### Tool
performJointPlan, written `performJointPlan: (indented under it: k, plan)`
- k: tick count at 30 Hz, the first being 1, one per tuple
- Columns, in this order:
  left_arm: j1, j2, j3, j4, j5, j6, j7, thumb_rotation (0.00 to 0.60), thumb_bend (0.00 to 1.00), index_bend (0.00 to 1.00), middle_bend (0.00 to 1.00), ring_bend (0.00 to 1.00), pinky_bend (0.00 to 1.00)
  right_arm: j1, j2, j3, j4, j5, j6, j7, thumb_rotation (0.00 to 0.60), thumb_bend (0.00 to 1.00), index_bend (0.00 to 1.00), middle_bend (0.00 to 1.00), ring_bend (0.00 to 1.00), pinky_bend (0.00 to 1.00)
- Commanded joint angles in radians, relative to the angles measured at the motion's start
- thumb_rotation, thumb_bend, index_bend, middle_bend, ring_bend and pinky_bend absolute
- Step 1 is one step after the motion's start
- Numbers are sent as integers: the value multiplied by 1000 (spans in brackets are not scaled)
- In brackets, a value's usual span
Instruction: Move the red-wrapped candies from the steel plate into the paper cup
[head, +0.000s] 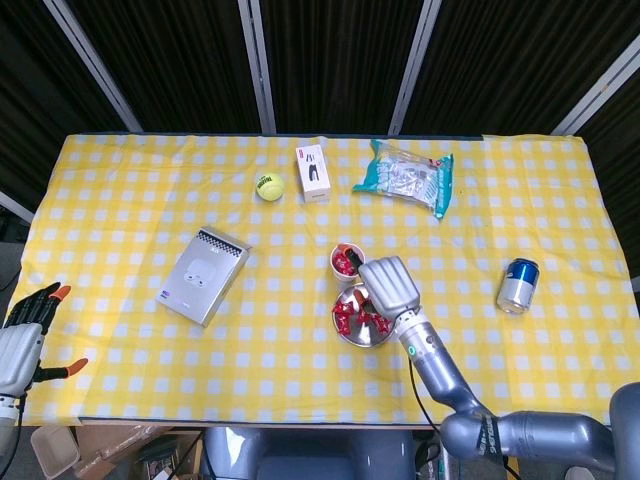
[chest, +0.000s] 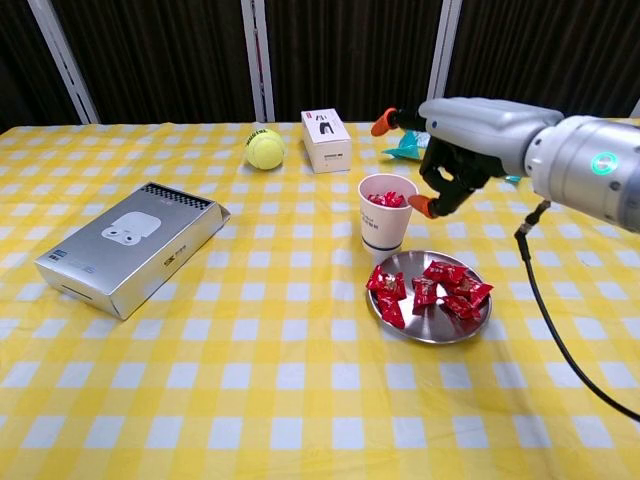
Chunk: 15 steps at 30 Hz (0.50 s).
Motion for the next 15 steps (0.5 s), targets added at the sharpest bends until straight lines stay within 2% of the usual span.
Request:
performJointPlan:
  k: [1,4,8,15]
  plan:
    - [1,0,1,0,2,2,0,600,2,0,0,0,0,-52,51,-86,-87,-53,7,-4,600,473,117,822,889,1000]
    - [3,0,1,1,7,7,-3,600,3,0,0,0,0,-76,50,-134,-106,-77,13,-11,600,472,169,822,888,1000]
    - [6,-1,3,4,12,14,-4,600,2,0,0,0,0,-101,37,-169,-102,-88,25,-15,600,472,220,822,888,1000]
    - [10,-3,5,9,20,21,-5,600,2,0,0,0,0,-134,9,-205,-69,-81,38,-36,600,472,236,822,889,1000]
